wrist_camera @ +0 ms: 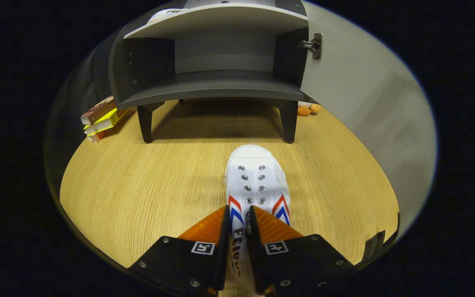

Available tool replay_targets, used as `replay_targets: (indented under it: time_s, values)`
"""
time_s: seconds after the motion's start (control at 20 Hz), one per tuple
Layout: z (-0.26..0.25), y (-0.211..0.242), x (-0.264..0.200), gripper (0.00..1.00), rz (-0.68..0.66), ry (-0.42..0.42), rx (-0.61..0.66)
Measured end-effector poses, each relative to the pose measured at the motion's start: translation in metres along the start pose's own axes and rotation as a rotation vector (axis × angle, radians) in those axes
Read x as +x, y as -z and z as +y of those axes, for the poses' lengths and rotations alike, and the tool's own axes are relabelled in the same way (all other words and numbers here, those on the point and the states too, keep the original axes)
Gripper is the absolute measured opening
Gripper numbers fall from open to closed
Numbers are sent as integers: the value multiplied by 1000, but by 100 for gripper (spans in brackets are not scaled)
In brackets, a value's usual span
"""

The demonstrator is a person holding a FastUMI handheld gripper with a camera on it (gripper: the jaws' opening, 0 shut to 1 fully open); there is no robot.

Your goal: Open the shoe cabinet door, grab the shoes and put them into the shoe cabinet, then close the shoe cabinet door.

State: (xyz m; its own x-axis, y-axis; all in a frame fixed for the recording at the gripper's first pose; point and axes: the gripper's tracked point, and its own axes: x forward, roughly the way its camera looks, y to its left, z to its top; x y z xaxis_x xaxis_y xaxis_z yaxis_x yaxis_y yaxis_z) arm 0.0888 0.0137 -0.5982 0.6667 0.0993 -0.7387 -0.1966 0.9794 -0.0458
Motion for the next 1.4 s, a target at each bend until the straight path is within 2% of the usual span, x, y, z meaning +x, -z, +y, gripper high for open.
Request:
replay_targets:
  time_s: [0.05,0.1,0.2,0.3,0.6,0.95,1.4]
  values:
    - [1,0,0,26,1,-14,19]
    - [3,0,1,18,2,-27,36]
    - [3,0,1,8,12,-33,54]
    - [3,-1,0,2,9,-32,52]
    - [-6,-17,-19,1,-24,-27,134]
    - [14,-46,-47,0,-84,-39,83]
    - [57,-127,-125,1,-201,-67,55]
